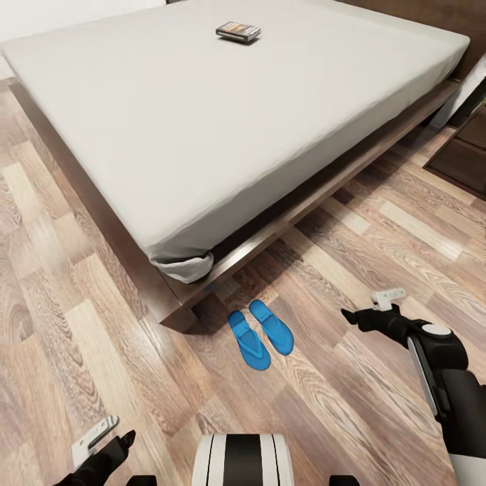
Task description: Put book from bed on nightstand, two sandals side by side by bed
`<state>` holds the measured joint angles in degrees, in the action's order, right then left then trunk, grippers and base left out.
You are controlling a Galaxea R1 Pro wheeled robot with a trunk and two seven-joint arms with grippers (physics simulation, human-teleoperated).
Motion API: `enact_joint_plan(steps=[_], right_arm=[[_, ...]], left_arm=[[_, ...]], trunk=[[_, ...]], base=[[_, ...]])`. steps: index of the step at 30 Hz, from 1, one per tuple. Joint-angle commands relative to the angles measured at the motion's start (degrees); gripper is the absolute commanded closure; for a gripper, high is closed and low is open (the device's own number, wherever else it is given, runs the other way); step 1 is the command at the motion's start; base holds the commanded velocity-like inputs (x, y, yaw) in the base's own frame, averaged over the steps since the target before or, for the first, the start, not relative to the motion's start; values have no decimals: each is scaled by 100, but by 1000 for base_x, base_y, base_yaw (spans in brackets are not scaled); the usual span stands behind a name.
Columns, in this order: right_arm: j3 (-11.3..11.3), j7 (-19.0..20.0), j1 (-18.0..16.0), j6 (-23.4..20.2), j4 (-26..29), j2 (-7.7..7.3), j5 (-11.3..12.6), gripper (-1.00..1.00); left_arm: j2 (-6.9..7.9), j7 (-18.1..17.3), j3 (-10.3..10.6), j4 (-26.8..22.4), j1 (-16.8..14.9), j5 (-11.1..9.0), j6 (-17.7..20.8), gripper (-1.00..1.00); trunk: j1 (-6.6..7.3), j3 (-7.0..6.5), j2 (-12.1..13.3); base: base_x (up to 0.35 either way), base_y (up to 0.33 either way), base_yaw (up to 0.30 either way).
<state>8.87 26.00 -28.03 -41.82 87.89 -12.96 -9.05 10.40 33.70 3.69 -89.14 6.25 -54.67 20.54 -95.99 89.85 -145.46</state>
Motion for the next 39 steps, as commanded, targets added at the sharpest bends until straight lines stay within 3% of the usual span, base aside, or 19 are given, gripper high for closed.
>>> enact_joint_plan(steps=[1,7,12,13,39], right_arm=[[50,69,54,-21,50,5,-52,-100],[166,106,233,-66,309,70,-35,-100],[201,114,295,-100,415,233,-32,-100],[220,115,315,-111,449,322,-33,-100],[177,116,327,-89,466,373,-35,-100]], left_arm=[[0,40,74,-11,0,34,8,-100],[-8,43,402,-20,-10,247,10,-100],[9,41,536,-23,-16,319,11,-100],[28,41,583,-17,-18,344,11,-100],[76,-12,524,78,-19,375,11,-100]], trunk=[[3,-20,0],[18,-153,8],[31,-264,15],[34,-286,16],[101,-841,51]], base=[[0,0,0],[0,0,-3],[0,0,-96],[0,0,-226],[0,0,-215]])
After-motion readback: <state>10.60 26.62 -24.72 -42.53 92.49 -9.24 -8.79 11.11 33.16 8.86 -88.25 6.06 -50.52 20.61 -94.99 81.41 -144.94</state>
